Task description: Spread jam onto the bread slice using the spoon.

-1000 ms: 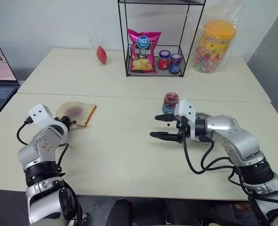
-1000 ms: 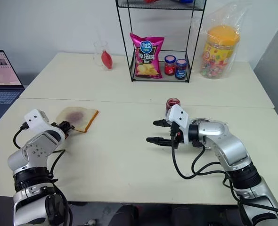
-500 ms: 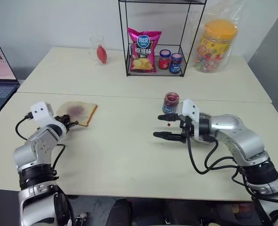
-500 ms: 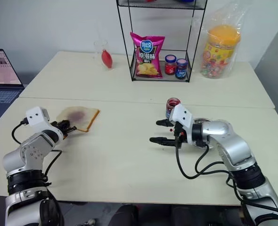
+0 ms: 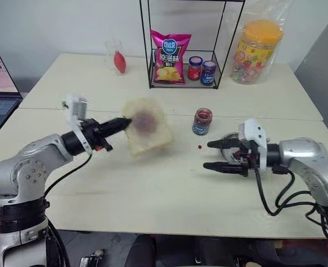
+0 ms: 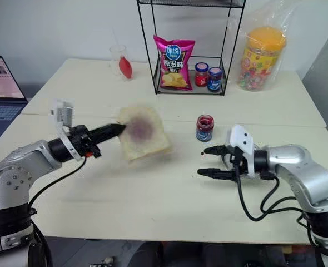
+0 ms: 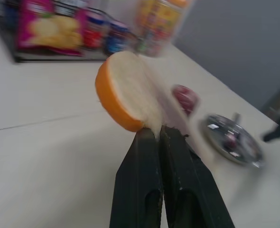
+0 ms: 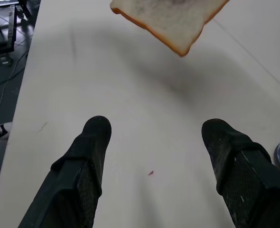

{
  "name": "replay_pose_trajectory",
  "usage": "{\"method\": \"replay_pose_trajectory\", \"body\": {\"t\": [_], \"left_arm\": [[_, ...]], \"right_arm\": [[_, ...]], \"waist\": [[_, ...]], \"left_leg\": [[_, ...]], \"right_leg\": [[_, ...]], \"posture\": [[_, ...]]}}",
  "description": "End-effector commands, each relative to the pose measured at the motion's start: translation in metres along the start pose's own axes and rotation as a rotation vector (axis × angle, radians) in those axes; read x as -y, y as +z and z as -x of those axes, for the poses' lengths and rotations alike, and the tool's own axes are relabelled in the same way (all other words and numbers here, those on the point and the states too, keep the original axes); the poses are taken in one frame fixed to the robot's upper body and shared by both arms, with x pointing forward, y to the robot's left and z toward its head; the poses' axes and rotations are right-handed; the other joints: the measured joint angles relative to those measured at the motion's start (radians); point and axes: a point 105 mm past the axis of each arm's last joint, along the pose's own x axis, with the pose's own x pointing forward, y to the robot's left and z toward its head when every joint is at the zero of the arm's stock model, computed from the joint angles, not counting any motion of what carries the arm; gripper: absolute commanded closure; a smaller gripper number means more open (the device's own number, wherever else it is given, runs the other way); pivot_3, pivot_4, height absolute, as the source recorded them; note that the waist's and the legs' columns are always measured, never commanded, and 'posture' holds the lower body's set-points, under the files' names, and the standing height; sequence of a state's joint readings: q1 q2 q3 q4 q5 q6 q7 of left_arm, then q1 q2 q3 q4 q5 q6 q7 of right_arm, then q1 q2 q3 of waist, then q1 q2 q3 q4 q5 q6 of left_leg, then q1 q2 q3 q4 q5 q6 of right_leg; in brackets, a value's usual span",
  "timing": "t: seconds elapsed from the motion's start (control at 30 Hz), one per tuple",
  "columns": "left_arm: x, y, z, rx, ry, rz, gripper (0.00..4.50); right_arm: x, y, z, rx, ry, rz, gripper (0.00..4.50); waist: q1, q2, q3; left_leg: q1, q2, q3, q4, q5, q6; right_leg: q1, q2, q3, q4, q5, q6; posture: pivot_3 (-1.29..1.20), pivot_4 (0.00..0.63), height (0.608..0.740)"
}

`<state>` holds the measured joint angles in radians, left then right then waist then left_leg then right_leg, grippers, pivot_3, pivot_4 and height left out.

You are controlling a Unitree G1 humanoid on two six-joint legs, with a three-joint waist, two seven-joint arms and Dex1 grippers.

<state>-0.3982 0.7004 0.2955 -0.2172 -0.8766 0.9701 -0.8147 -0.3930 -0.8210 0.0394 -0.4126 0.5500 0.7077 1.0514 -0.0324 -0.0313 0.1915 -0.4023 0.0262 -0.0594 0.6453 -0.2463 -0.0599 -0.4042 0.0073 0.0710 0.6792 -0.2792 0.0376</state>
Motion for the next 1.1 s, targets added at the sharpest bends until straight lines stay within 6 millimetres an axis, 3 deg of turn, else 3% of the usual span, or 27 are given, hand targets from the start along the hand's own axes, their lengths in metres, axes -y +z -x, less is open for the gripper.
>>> {"method": "replay_pose_trajectory", "body": {"t": [0.03,0.2,0.33,0.5,0.8,1.1], "left_arm": [[0.030,-0.020,-0.006,-0.146,-0.204,-0.016,4.47],[-0.005,-0.076,-0.018,-0.354,-0.159,-0.152,4.47],[-0.032,-0.095,-0.028,-0.392,-0.103,-0.264,4.47],[-0.054,-0.087,-0.025,-0.346,-0.030,-0.279,4.47],[-0.053,-0.084,-0.014,-0.339,-0.023,-0.288,4.47],[-0.053,-0.082,-0.017,-0.305,0.030,-0.333,4.47]], "right_arm": [[-0.009,0.008,0.012,0.005,0.011,0.027,1.13],[-0.019,0.003,0.012,-0.004,0.031,0.005,1.13],[-0.029,0.003,0.008,0.006,0.049,-0.004,1.13],[-0.034,0.006,0.003,0.039,0.035,0.018,1.13],[-0.036,0.007,0.000,0.052,0.035,0.017,1.13],[-0.037,0.007,-0.004,0.051,0.048,0.034,1.13]], "waist": [[0.000,0.000,0.000],[-0.002,0.001,0.000],[0.002,0.001,0.000],[0.002,0.001,0.000],[-0.002,0.001,0.000],[-0.001,0.001,0.000]], "left_leg": [[0.000,0.000,0.000,0.000,0.000,0.000],[0.002,0.002,0.001,0.000,0.000,0.000],[0.001,0.002,0.001,0.000,0.000,0.001],[0.000,0.002,0.001,0.001,0.000,0.001],[0.001,0.003,0.000,0.001,0.000,0.001],[0.001,0.003,0.000,0.001,0.000,0.001]], "right_leg": [[0.000,0.000,0.000,0.000,0.000,0.000],[0.000,0.004,0.001,0.001,-0.003,0.002],[0.000,0.005,0.002,0.001,-0.003,0.000],[0.000,0.004,0.001,0.001,-0.002,0.000],[0.000,0.005,0.001,0.001,-0.002,0.000],[0.000,0.005,0.001,0.001,-0.002,-0.001]], "posture": [[0.00,0.150,0.740],[0.00,0.150,0.740],[0.00,0.150,0.740],[0.00,0.150,0.740],[0.00,0.150,0.740],[0.00,0.150,0.740]]}}
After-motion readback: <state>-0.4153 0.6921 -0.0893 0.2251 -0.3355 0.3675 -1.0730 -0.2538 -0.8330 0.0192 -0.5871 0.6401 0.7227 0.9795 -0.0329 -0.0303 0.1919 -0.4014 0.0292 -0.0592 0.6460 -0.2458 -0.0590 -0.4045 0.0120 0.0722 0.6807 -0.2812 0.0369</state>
